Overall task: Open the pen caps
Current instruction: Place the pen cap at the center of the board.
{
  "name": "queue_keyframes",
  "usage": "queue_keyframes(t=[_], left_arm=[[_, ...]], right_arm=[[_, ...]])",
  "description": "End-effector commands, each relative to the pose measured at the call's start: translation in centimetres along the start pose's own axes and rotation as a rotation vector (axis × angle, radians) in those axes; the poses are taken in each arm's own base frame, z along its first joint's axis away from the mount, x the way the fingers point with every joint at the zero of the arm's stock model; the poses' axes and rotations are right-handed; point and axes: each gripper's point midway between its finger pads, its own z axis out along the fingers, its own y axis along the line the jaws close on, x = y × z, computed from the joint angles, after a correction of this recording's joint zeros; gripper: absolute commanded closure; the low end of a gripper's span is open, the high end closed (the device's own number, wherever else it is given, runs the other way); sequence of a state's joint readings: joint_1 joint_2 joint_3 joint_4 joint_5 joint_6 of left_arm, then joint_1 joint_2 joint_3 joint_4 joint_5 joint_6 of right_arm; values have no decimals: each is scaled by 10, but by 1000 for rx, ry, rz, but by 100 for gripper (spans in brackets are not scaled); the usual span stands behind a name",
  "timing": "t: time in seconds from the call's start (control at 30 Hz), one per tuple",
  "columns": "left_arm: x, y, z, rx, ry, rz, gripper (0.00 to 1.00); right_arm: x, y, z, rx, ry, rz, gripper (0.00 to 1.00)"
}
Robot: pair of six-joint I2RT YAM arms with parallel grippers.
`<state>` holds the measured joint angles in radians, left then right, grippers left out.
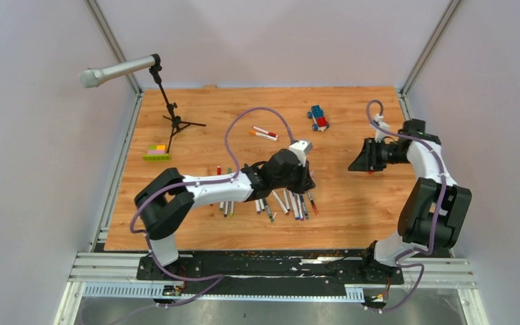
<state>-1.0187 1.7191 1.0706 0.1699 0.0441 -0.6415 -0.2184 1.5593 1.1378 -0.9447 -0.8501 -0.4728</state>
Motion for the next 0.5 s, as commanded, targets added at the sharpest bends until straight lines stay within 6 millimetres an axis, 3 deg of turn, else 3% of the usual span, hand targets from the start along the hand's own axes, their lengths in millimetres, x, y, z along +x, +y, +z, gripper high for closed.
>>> queue_keyframes(t=[0.0, 0.2, 0.47], left_arm=[[0, 5, 36, -60, 83, 14, 93], [10, 28, 79, -193, 200, 58, 90], [1, 43, 110, -311, 252, 122, 85]], right_arm=[[-5, -11, -28, -44, -122, 46, 69], [-7, -12, -38, -65, -167, 66, 68], [-7, -11, -39, -74, -168, 62, 67]])
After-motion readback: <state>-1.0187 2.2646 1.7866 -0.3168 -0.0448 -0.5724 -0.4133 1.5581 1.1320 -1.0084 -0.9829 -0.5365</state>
